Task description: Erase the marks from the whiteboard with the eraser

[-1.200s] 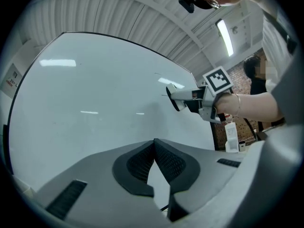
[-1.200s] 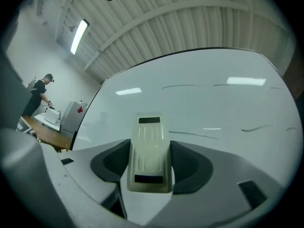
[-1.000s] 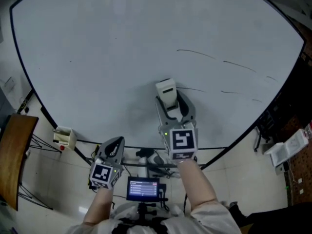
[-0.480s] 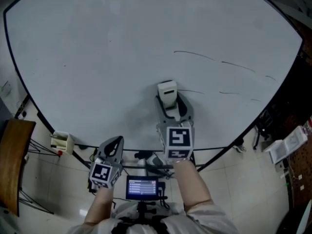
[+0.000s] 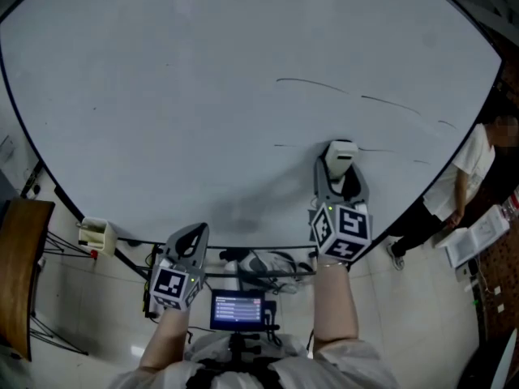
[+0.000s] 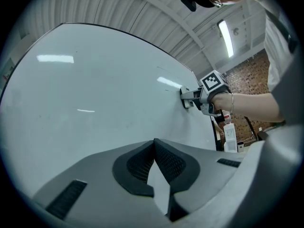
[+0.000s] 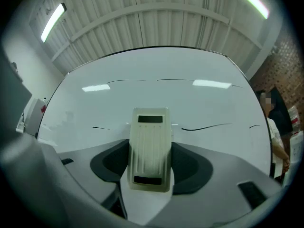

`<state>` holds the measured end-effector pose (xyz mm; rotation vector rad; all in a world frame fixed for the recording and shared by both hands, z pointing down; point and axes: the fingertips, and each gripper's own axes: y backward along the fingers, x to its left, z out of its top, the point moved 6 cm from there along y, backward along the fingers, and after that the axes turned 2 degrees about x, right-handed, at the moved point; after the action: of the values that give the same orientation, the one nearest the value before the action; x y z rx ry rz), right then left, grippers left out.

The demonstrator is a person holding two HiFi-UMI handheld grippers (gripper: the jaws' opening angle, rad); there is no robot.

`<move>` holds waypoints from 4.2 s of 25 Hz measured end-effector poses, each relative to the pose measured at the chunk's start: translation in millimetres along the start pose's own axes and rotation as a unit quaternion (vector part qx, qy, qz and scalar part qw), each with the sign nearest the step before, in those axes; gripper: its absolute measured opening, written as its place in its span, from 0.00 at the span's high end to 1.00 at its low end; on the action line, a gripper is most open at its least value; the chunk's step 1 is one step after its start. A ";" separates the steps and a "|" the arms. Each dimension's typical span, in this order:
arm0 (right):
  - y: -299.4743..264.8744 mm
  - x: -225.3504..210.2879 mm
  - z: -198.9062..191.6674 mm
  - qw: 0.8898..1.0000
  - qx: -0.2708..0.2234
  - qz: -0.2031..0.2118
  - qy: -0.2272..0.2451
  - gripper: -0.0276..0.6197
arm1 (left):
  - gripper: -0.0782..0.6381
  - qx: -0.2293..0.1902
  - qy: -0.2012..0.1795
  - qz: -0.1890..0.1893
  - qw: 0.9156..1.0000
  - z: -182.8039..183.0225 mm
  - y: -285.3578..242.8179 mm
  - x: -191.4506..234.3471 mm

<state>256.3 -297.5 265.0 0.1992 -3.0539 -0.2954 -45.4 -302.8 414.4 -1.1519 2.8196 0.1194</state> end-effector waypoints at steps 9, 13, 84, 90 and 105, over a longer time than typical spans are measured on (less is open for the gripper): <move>2.3 56.1 29.2 0.996 -0.048 0.075 0.024 0.57 | 0.88 0.004 0.007 0.022 1.000 -6.1 7.4 5.2; -5.8 125.4 45.0 0.986 -0.057 0.144 0.057 0.57 | 0.88 0.001 0.008 0.044 0.999 -6.8 18.0 14.8; 13.8 36.2 -15.3 0.998 -0.012 0.064 -0.002 0.56 | 0.88 0.029 0.017 0.001 0.999 -15.5 20.9 1.9; 68.5 65.7 -96.1 0.992 0.075 0.099 0.020 0.56 | 0.88 0.023 0.021 -0.010 0.999 -18.3 30.4 9.4; 177.9 119.5 -205.5 0.973 0.222 0.070 -0.005 0.56 | 0.88 0.036 0.044 -0.047 0.997 -58.1 76.8 23.7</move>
<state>132.6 -178.8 507.4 0.0029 -3.0751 0.3999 -119.4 -270.8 472.2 -1.3025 2.8116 -0.0418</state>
